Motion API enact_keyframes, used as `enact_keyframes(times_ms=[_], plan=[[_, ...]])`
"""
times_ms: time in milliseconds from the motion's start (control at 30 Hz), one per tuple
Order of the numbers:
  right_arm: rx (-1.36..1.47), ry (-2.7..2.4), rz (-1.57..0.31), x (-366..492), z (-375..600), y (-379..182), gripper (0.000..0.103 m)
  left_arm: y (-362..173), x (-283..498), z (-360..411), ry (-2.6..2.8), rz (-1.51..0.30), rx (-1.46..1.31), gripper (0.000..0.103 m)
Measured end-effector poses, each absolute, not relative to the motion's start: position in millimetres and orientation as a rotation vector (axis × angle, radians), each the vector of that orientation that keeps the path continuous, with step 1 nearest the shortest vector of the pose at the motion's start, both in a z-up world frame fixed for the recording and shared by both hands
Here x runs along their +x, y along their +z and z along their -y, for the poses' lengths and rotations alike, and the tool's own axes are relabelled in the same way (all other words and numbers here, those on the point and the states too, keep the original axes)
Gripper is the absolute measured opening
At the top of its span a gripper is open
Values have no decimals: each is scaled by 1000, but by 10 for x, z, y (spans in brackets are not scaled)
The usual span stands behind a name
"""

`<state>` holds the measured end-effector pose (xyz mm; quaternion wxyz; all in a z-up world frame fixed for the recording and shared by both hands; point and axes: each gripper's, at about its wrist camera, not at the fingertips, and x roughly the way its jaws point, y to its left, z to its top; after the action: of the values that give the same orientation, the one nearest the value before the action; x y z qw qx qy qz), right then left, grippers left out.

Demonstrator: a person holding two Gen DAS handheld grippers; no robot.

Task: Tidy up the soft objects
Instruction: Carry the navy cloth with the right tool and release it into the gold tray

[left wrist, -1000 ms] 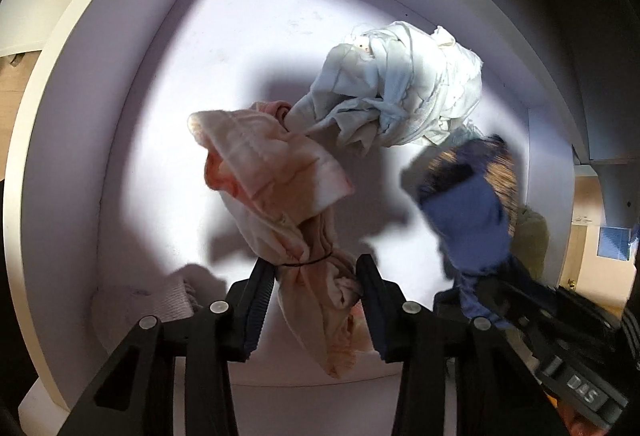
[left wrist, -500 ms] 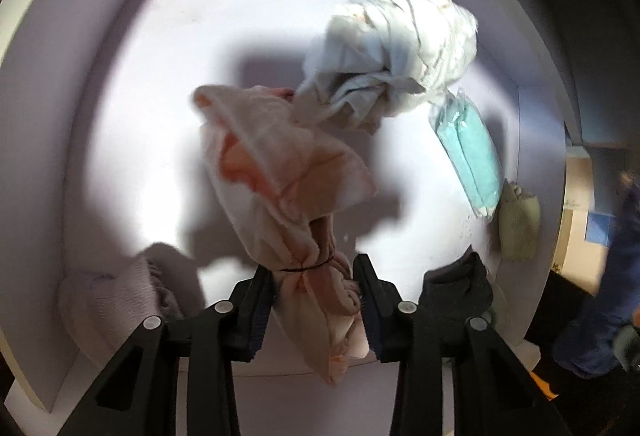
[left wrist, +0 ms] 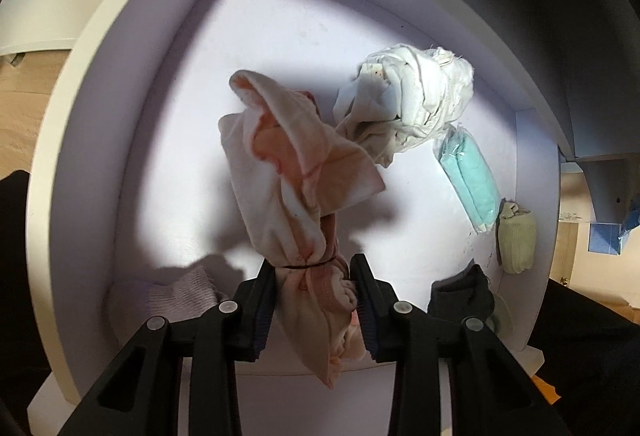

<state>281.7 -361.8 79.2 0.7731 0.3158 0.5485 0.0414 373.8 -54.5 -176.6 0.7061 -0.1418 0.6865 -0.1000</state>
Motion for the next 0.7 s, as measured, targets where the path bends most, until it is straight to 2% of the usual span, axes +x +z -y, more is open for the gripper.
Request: enact_keyframes(times_ms=[333, 700], plan=[[680, 75, -1082, 3602, 3861, 1374, 31, -1634, 3623, 537, -241, -1478, -311, 35], [700, 79, -1102, 4904, 3581, 1214, 31, -1399, 3615, 429, -264, -1422, -326, 35]])
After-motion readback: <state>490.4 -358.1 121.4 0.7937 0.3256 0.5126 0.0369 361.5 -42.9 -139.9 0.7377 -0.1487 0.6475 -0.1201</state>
